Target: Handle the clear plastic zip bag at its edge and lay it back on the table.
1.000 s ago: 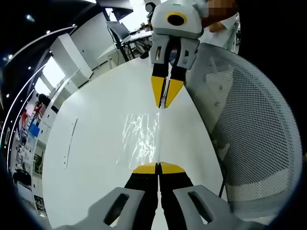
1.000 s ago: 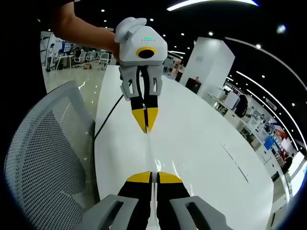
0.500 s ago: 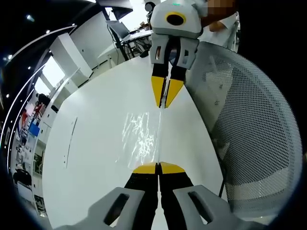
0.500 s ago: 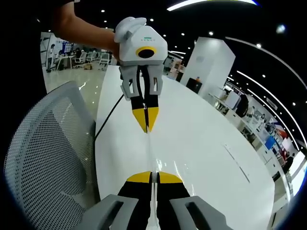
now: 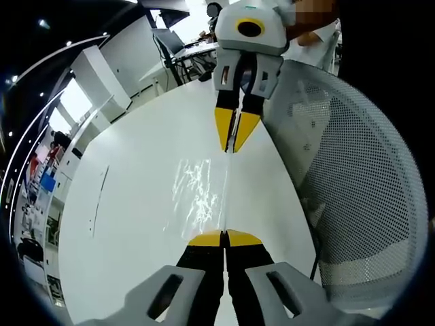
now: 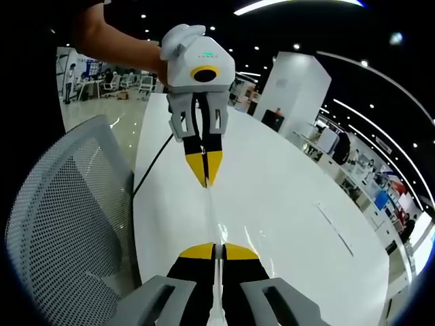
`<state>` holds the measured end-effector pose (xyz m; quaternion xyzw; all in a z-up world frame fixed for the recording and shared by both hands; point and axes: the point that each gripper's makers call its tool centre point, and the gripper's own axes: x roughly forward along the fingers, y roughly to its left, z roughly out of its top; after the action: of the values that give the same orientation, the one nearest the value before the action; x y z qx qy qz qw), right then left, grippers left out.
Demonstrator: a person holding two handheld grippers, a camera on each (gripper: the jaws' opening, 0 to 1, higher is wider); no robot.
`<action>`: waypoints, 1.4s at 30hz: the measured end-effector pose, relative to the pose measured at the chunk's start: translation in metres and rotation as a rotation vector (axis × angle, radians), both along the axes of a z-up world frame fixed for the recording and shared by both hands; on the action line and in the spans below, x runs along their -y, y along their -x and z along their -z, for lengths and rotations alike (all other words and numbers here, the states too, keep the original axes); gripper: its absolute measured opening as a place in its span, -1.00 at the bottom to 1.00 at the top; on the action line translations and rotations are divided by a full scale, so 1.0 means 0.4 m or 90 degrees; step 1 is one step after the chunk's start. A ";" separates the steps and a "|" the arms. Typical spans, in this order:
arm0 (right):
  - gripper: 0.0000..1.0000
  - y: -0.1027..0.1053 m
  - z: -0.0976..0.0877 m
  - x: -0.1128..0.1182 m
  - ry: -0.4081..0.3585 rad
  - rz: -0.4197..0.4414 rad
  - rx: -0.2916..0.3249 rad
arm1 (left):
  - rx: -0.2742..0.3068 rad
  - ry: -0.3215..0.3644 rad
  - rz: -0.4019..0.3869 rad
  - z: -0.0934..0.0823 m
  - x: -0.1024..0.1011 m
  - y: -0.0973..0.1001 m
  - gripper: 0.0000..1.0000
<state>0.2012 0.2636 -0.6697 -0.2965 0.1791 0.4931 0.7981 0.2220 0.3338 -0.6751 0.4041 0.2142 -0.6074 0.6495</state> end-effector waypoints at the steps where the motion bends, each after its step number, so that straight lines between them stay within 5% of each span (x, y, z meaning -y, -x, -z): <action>1: -1.00 0.000 0.000 0.001 0.001 0.000 0.000 | 0.000 0.000 0.000 0.000 0.000 -0.001 -1.00; 42: -1.00 0.004 0.007 0.021 0.005 0.010 -0.006 | -0.003 0.000 -0.007 0.007 -0.011 -0.006 -1.00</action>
<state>0.1998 0.2550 -0.6724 -0.2959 0.1868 0.4873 0.8001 0.2245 0.3382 -0.6780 0.4015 0.2180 -0.6049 0.6522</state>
